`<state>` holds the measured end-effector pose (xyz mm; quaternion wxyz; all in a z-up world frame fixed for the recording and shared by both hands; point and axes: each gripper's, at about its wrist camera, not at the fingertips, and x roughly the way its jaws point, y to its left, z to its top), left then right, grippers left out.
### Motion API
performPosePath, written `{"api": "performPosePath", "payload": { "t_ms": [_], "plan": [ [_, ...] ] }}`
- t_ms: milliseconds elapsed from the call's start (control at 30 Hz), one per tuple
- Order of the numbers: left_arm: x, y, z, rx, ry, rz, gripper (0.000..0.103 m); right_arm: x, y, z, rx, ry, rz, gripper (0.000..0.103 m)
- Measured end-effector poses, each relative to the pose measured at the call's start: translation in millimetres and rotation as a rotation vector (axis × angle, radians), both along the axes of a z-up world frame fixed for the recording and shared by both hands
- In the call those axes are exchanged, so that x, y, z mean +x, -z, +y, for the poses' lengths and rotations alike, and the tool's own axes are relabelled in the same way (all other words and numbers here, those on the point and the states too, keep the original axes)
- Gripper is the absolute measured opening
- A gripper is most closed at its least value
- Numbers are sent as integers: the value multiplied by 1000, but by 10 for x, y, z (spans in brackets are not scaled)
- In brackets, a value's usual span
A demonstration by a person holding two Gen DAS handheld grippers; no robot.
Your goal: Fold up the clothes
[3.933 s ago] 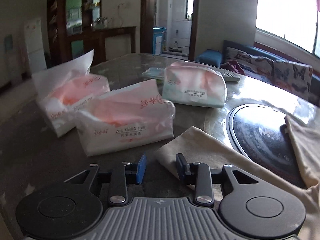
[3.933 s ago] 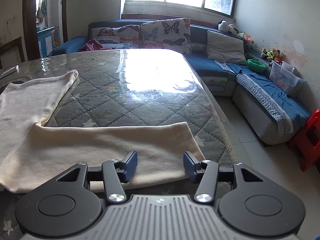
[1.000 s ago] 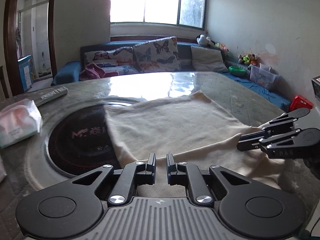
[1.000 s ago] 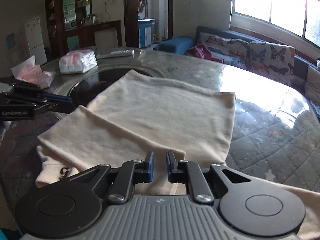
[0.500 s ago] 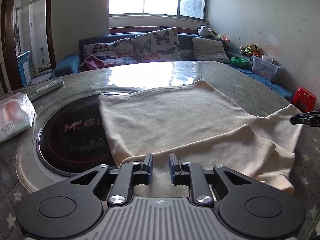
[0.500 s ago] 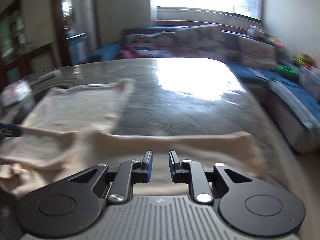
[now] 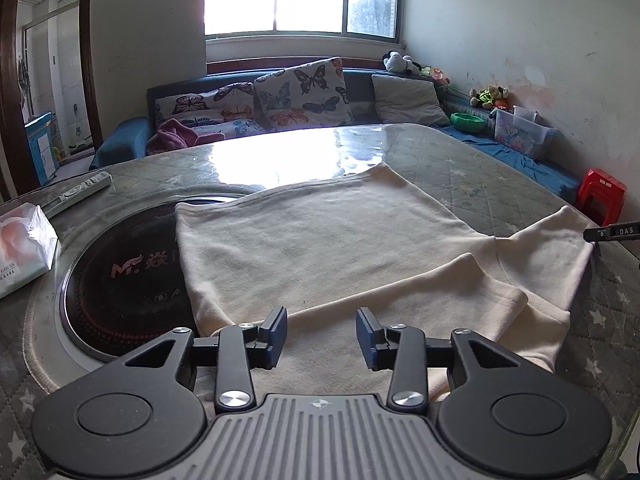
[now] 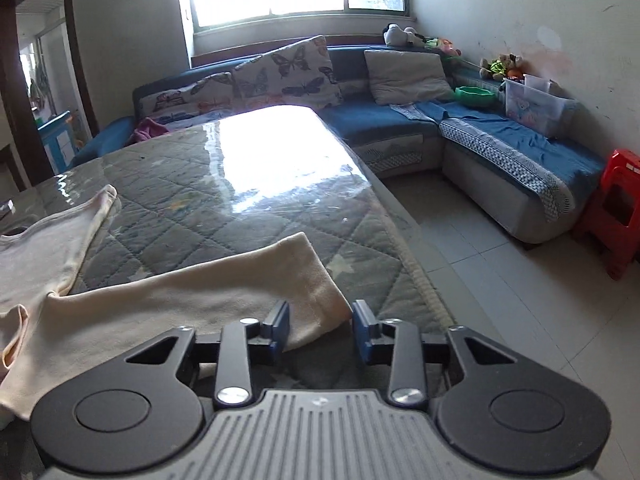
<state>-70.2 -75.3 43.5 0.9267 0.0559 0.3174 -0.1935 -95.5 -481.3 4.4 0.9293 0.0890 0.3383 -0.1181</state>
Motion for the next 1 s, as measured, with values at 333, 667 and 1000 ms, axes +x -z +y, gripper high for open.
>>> {"api": "performPosePath", "payload": {
  "t_ms": [333, 667, 1000],
  "plan": [
    [-93, 12, -92, -7, 35, -6, 47, -72, -506, 333, -24, -128, -108, 9],
    [-259, -24, 183, -39, -33, -24, 48, 123, -1252, 1259, 15, -488, -220, 9],
    [-416, 9, 514, -67, -138, -20, 49, 418, -1182, 2467, 17, -829, -185, 9]
  ]
}}
